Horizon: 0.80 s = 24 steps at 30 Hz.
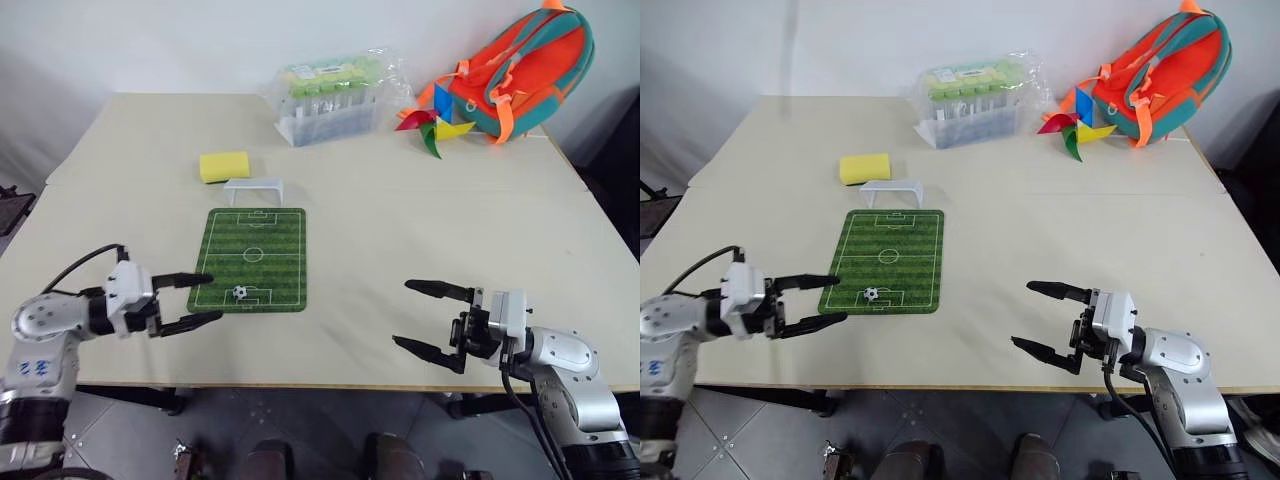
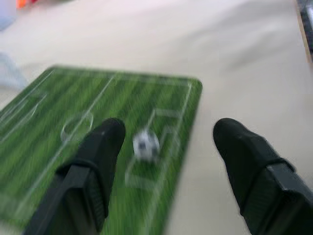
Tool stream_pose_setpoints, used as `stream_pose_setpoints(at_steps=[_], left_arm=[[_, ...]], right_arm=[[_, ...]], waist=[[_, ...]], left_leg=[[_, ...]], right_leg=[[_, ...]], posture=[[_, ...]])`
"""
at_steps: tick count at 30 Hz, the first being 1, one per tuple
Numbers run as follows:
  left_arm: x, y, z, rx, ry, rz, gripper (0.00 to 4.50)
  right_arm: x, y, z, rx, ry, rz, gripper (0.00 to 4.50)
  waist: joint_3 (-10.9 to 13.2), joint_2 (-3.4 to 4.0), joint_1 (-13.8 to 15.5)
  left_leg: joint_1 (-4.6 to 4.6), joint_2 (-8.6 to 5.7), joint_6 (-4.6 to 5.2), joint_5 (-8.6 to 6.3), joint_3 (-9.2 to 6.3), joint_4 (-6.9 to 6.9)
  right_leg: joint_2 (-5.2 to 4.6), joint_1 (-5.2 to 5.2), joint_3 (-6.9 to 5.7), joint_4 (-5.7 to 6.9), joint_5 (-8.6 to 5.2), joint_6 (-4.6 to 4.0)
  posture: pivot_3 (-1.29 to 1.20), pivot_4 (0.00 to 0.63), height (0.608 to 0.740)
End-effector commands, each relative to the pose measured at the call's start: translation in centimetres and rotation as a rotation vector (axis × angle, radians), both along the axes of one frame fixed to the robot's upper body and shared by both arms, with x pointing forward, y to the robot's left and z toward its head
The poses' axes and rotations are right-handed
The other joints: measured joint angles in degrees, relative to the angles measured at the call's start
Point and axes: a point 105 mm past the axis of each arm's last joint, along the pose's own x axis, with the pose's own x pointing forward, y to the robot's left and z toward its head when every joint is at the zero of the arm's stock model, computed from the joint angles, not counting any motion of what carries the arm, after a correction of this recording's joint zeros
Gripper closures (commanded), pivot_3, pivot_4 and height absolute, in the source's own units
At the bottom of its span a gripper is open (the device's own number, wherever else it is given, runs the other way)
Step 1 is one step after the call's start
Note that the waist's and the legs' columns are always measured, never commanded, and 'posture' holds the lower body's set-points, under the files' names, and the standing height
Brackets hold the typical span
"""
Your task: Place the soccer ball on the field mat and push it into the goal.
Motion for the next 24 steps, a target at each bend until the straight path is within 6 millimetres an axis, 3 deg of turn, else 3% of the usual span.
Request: stream_pose_setpoints(at_steps=[1, 4, 7, 11, 24], left_arm=[[-1.2, -0.9, -1.3, -0.028, 0.042, -0.034, 2.66], [-1.4, -2.5, -2.7, -0.062, 0.059, -0.055, 3.67], [-0.5, -4.0, -2.8, -0.102, 0.041, -0.067, 4.45], [1.5, -4.8, -2.1, -0.124, 0.016, -0.063, 4.45], [4.8, -4.9, -2.3, -0.091, 0.024, -0.058, 4.45]], right_arm=[[-0.3, -0.1, 0.6, 0.010, -0.039, 0.011, 0.00], [-0.5, 0.1, 0.5, 0.017, -0.036, 0.013, 0.00], [-0.9, 0.3, 0.2, 0.019, -0.027, 0.019, 0.00], [-1.1, 0.3, 0.2, 0.020, -0.025, 0.013, 0.00], [-1.1, 0.5, 0.5, 0.035, -0.042, -0.032, 0.00]], waist=[[0.00, 0.00, 0.44], [0.00, -0.01, 1.08], [0.00, -0.01, 1.59], [0.00, -0.02, 1.37], [-0.01, -0.02, 1.23]], left_leg=[[-0.02, 0.00, 0.00, 0.00, -0.01, 0.01], [-0.02, 0.00, 0.03, -0.02, 0.00, 0.05], [-0.03, 0.00, 0.02, -0.02, 0.00, 0.08], [-0.03, 0.00, 0.02, -0.02, 0.01, 0.11], [0.01, 0.00, 0.02, -0.01, 0.12, 0.14]], right_leg=[[0.00, 0.00, -0.01, 0.01, 0.00, 0.00], [0.00, -0.01, 0.00, 0.02, 0.02, -0.02], [0.01, -0.01, 0.00, 0.06, 0.03, -0.04], [0.02, -0.02, 0.00, 0.07, 0.03, -0.05], [0.04, -0.06, 0.12, 0.12, 0.05, -0.03]], posture=[[0.00, 0.150, 0.740], [0.00, 0.150, 0.740], [0.00, 0.150, 0.740], [0.00, 0.150, 0.740], [0.00, 0.150, 0.740]])
